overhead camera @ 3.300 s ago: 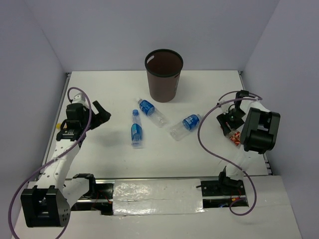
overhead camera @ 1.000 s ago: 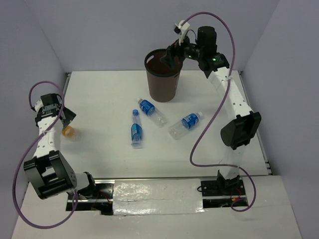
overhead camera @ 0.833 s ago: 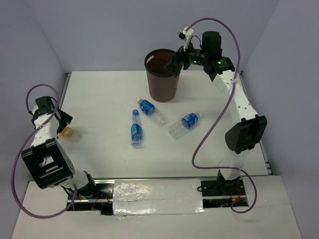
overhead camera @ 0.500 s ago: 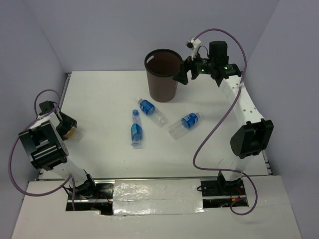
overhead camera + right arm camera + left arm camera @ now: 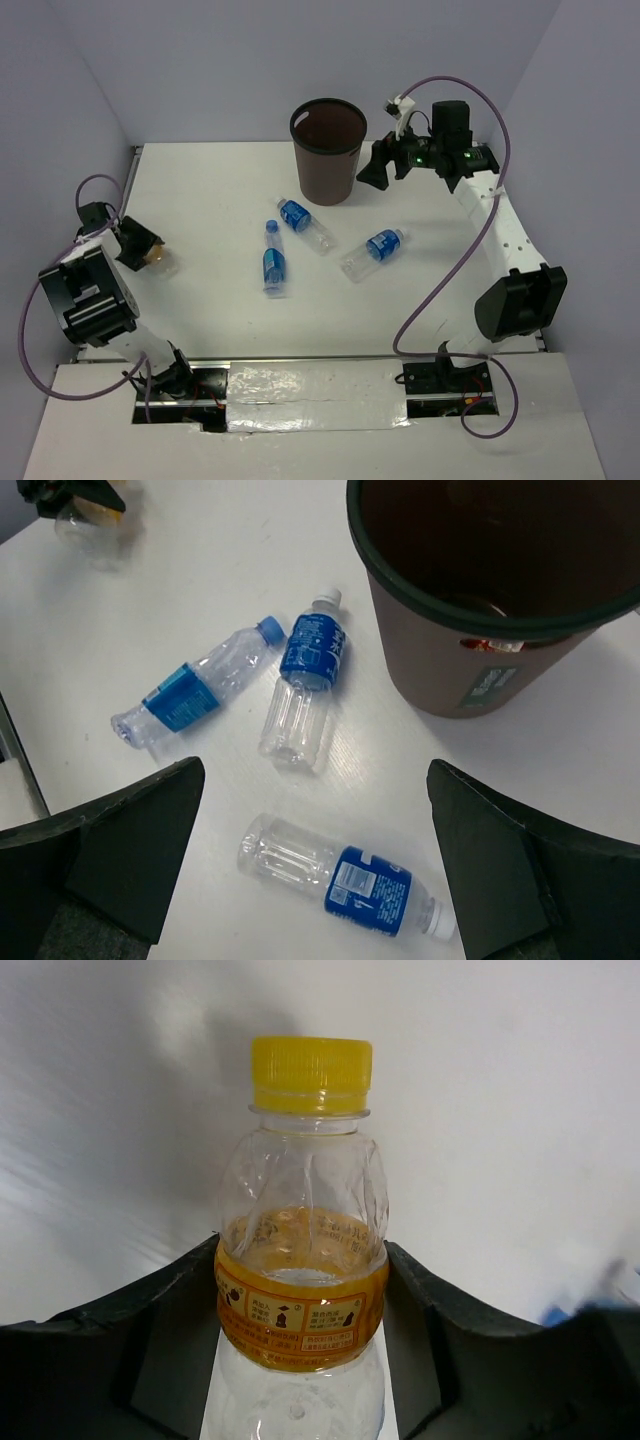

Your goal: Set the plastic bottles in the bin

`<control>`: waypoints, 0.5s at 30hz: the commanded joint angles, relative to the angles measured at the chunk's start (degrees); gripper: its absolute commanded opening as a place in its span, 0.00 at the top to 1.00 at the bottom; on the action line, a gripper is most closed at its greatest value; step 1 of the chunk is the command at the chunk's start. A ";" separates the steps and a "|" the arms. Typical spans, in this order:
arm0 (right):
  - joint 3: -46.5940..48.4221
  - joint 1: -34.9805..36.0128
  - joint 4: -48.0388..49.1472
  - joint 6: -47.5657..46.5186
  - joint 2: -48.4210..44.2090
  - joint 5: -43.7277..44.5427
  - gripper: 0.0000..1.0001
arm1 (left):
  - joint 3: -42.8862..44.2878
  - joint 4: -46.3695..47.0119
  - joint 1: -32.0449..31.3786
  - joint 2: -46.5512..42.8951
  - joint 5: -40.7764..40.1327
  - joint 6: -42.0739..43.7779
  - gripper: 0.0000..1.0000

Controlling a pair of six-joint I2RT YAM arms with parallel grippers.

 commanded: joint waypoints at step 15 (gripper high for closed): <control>-8.68 -3.52 -5.53 -4.49 -7.71 0.77 0.00 | 27.43 25.90 -36.61 -0.15 25.75 -16.85 0.66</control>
